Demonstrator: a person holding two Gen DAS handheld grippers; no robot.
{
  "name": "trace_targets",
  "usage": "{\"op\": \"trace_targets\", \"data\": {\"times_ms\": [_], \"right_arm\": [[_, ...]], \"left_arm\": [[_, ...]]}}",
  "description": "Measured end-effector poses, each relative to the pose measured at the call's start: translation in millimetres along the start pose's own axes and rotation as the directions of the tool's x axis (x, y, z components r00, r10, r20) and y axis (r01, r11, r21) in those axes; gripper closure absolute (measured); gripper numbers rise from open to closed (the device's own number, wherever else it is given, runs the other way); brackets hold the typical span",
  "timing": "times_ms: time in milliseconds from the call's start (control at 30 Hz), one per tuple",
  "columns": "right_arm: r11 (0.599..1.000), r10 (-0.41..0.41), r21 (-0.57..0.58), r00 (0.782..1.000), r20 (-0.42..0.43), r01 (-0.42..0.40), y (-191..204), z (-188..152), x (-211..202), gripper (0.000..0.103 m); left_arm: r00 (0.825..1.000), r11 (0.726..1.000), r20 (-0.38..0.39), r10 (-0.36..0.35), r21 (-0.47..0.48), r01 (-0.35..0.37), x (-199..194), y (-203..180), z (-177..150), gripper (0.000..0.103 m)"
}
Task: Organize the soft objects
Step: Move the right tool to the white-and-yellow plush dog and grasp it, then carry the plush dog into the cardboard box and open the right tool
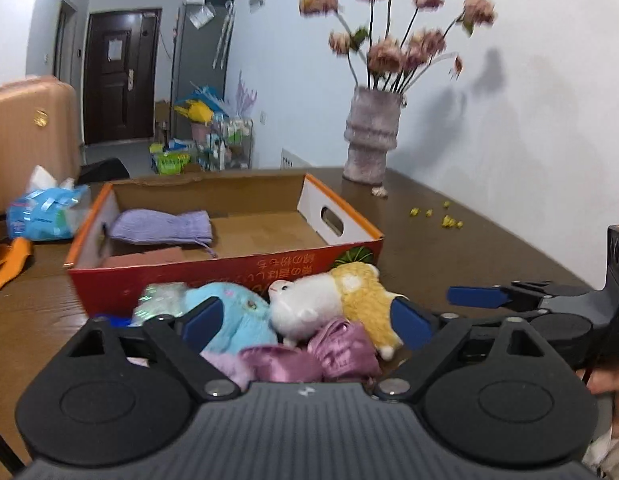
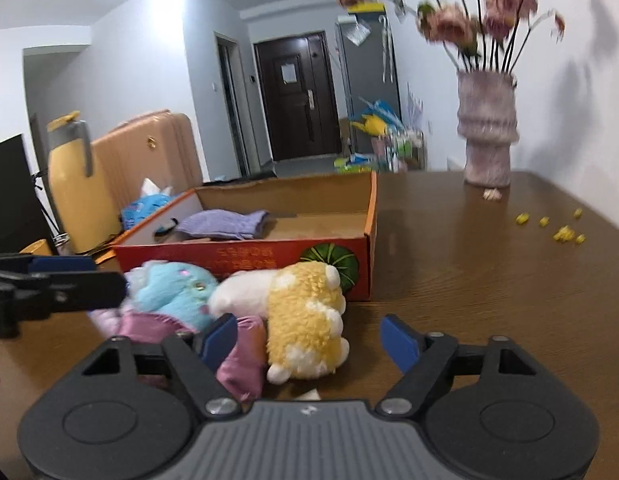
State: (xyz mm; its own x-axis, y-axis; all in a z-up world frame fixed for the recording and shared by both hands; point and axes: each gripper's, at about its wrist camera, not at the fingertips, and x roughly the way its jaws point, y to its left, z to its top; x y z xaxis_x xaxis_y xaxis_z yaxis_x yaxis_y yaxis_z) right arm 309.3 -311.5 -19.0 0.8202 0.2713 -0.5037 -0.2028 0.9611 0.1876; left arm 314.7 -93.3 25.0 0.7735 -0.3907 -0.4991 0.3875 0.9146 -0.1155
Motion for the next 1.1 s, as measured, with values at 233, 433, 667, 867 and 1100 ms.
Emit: {"op": "trace_targets", "data": {"times_ms": [233,433,667,867,1100], "right_arm": [[0.998,0.052,0.03,0.996,-0.074,-0.05,-6.1,-3.5,46.4,0.059],[0.981,0.106,0.168,0.994,-0.04,-0.098,-26.3,-7.1,42.6,0.065],[0.977,0.128,0.167,0.991,0.049,-0.135,-19.4,7.1,6.1,0.066],[0.984,0.147,0.082,0.984,0.099,-0.155,13.8,11.4,-55.1,0.066],[0.978,0.192,0.081,0.981,0.04,-0.194,47.5,-40.8,-106.7,0.066]], "left_arm": [[0.985,0.998,-0.165,-0.045,-0.046,0.038,81.4,13.1,8.4,0.032],[0.976,0.987,-0.183,-0.12,-0.127,0.098,98.9,18.7,8.3,0.036],[0.993,0.987,-0.058,-0.106,-0.131,0.098,50.5,13.0,19.7,0.054],[0.995,0.993,0.048,-0.09,-0.069,0.093,-24.0,-0.8,10.6,0.069],[0.998,0.993,0.033,-0.059,-0.096,0.062,-90.9,-10.8,-50.8,0.07]]}}
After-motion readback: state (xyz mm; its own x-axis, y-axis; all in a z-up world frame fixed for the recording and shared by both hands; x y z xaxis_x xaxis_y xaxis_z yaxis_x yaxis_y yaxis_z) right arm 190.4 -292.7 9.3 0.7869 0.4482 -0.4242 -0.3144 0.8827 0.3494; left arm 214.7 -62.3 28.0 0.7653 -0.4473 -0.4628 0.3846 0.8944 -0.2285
